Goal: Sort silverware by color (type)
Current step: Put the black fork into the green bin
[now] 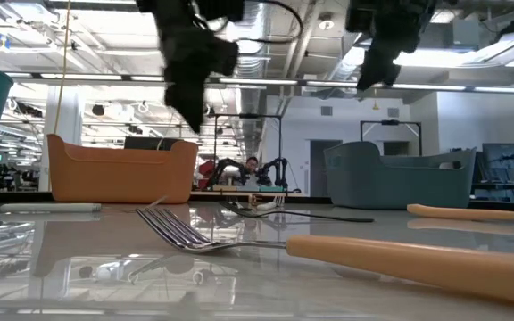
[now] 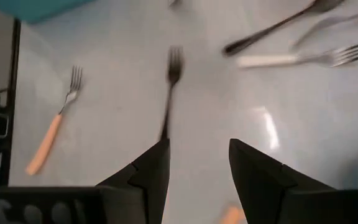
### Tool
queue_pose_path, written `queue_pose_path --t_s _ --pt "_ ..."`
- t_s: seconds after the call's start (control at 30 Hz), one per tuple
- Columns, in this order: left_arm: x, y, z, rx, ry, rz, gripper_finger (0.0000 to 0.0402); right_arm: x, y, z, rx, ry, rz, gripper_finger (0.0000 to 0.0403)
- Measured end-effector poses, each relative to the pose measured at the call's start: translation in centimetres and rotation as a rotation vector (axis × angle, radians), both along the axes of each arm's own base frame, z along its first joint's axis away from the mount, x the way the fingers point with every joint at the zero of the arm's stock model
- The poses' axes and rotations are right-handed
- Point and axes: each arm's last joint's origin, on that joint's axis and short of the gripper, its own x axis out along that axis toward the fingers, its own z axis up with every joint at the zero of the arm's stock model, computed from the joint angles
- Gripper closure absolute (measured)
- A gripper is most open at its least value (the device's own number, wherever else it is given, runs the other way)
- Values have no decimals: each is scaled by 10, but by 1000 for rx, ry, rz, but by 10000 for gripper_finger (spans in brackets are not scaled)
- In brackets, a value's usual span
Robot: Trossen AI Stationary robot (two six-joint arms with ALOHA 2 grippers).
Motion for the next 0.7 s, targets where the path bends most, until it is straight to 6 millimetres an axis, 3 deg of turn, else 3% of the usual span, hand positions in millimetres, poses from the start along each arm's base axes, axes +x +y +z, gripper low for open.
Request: queue_pose_path --t_s 0.17,0.33,0.53,0.7 --pt "-36 -22 13 106 47 -95 228 37 27 -28 39 12 -41 216" --pt "-75 -40 12 95 -105 -98 228 70 55 -60 20 10 -133 216" --pt "-95 -47 17 22 -384 -88 228 91 79 -100 -12 54 -217 216" --pt "-103 -47 21 32 -401 -56 228 104 85 -135 -36 109 -213 216"
